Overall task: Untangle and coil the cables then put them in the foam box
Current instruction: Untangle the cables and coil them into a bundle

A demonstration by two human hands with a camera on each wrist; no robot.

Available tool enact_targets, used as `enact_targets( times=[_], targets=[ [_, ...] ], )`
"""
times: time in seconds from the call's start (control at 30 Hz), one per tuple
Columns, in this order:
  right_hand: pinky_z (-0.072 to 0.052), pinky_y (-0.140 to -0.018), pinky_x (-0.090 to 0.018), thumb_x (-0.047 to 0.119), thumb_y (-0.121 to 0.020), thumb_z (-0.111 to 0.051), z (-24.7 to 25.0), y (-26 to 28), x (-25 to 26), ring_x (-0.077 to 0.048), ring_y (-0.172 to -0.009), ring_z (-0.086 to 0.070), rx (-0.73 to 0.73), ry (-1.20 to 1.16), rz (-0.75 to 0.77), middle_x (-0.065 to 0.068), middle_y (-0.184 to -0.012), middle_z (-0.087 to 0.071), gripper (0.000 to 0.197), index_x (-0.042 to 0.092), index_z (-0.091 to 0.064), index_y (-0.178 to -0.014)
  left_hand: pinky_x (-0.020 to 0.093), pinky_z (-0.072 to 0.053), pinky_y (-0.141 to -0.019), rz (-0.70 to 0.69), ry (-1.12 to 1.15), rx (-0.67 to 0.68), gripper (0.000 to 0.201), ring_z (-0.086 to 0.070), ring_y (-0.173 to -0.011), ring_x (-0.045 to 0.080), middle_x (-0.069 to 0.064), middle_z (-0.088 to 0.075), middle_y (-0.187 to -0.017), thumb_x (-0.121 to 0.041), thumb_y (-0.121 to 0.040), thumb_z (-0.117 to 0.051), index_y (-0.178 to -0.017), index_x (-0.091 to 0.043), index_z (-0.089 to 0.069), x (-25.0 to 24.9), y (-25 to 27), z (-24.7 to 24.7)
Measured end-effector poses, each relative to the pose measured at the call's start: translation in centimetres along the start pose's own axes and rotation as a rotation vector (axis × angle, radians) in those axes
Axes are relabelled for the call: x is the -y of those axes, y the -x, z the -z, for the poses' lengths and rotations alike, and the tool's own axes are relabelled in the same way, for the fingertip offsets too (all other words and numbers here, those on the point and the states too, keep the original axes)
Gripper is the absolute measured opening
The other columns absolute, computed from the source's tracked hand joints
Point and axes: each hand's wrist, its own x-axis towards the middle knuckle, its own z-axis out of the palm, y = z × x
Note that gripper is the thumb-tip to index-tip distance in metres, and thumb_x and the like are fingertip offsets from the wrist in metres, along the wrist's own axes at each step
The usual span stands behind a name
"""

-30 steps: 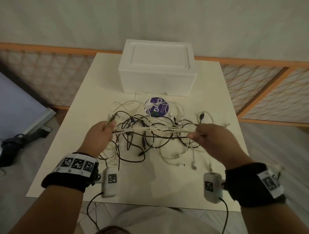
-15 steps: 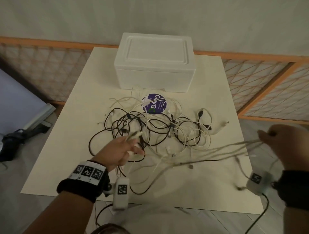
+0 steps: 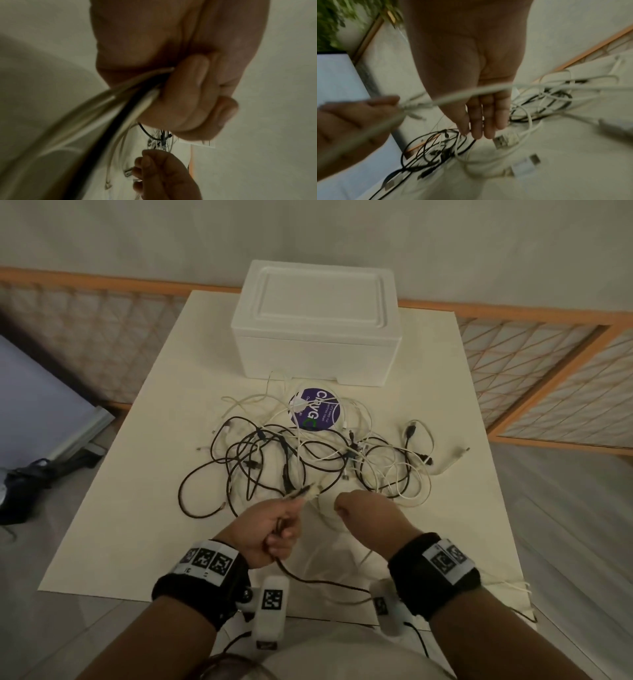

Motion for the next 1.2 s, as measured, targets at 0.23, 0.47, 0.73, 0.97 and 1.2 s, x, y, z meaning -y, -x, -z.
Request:
enact_targets(
  times=[0.23,0.47,0.73,0.97,1.2],
  targets=[
    [-0.046,-0.079,-0.039,0.03,-0.093,-0.047,-3.6,-1.0,1.2,-0.029,-0.102,-0.056,0.093,0.111,0.013,-0.009,-0.108,-0.057,0.025,0.013,-0.054,-0.111,0.013,-0.019,-0.033,-0.106,0.029,-0.12,0.038,-0.022,-0.028,0.006,-0.003,-0.03,-0.041,-0.032,-0.099,-0.042,-0.064,-0.017,-0.039,1.0,-0.1,0.9],
    [-0.04,-0.066,-0.036,0.009,-0.094,-0.035,-3.0,-0.9,1.7,-0.032,-0.092,-0.06,0.042,0.234,0.129,-0.014,-0.104,-0.059,0.022,0.004,-0.047,-0.111,0.021,-0.017,-0.039,-0.473,-0.065,-0.376,0.021,-0.026,-0.033,0.007,0.003,-0.039,-0.048,-0.016,-0.095,-0.054,-0.077,-0.006,-0.059,1.4,-0.8,0.6],
    [-0.039,-0.052,-0.009,0.017,-0.085,-0.066,5.9,-0.3,4.7,0.001,-0.055,-0.055,-0.176,-0.57,0.131,0.008,-0.066,-0.065,0.007,0.02,-0.061,-0.088,0.02,-0.024,-0.04,-0.483,-0.283,-0.205,0.033,-0.031,-0.038,0.009,0.008,-0.054,-0.066,-0.042,-0.091,-0.053,-0.089,-0.01,-0.058,-0.1,-1.5,-1.4],
    [-0.051,-0.054,-0.022,-0.006,-0.081,-0.066,8.0,-0.5,3.4,-0.011,-0.055,-0.063,-0.268,-1.288,0.068,-0.005,-0.064,-0.067,0.011,0.001,-0.057,-0.083,0.018,-0.022,-0.039,-0.518,-0.301,-0.14,0.016,-0.03,-0.036,0.01,0.006,-0.066,-0.068,-0.023,-0.095,-0.053,-0.09,-0.009,-0.058,-1.2,-0.4,-1.0],
    [-0.051,-0.061,-0.027,0.004,-0.076,-0.076,6.8,-2.9,6.2,-0.012,-0.063,-0.063,-0.41,-1.102,0.085,-0.003,-0.074,-0.069,0.02,0.018,-0.062,-0.076,0.018,-0.025,-0.038,-0.448,-0.367,-0.075,0.019,-0.03,-0.032,0.009,0.012,-0.072,-0.082,-0.019,-0.1,-0.045,-0.093,-0.008,-0.058,-2.9,0.6,-0.2]
  ],
)
